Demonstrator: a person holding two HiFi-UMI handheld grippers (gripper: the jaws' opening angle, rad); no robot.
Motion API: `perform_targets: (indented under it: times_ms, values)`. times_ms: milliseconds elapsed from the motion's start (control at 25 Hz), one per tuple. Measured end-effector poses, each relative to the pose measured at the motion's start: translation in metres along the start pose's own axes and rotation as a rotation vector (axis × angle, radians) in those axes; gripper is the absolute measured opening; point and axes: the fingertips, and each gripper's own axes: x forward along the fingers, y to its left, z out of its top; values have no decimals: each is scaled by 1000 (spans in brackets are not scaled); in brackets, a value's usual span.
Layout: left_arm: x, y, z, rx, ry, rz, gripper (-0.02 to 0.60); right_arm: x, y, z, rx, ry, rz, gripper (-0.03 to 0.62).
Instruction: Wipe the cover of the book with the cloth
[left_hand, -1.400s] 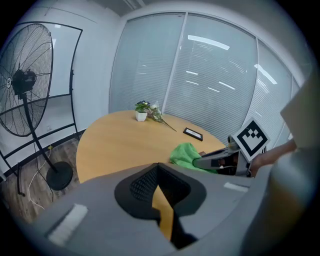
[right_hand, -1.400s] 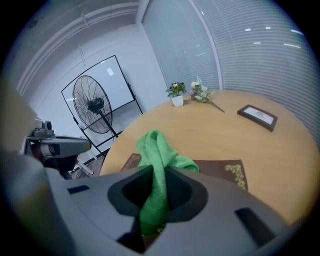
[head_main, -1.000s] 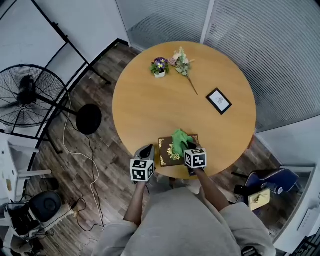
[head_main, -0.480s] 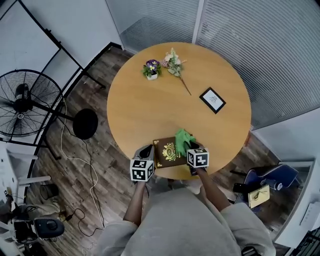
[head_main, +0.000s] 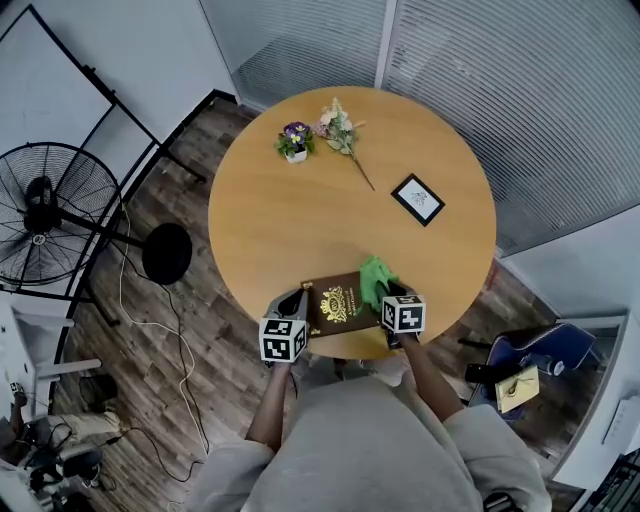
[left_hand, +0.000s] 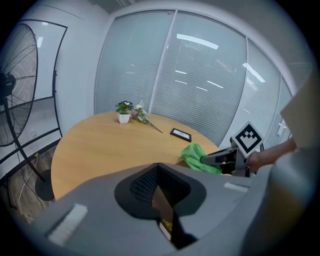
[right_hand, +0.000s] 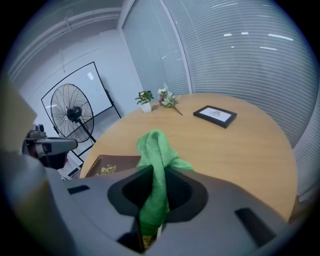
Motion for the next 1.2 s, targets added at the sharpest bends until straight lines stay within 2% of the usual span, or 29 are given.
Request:
perform_targets:
  times_ms: [440,720,920,1200]
  values:
    - [-5,-3,3,6,-11,-2,8,-14,-29,-3,19,-5,-76,72]
    - [-10,-5,1,7,-16,-2,8,-38,-37,9,1,-66,-112,72]
    - [-15,-5,0,3,-25,4,8,-56,-17,26,-50,-126,-84,72]
    - [-24,1,-5,-28,-32,26,8,-71,37,47,-57,-203,28,72]
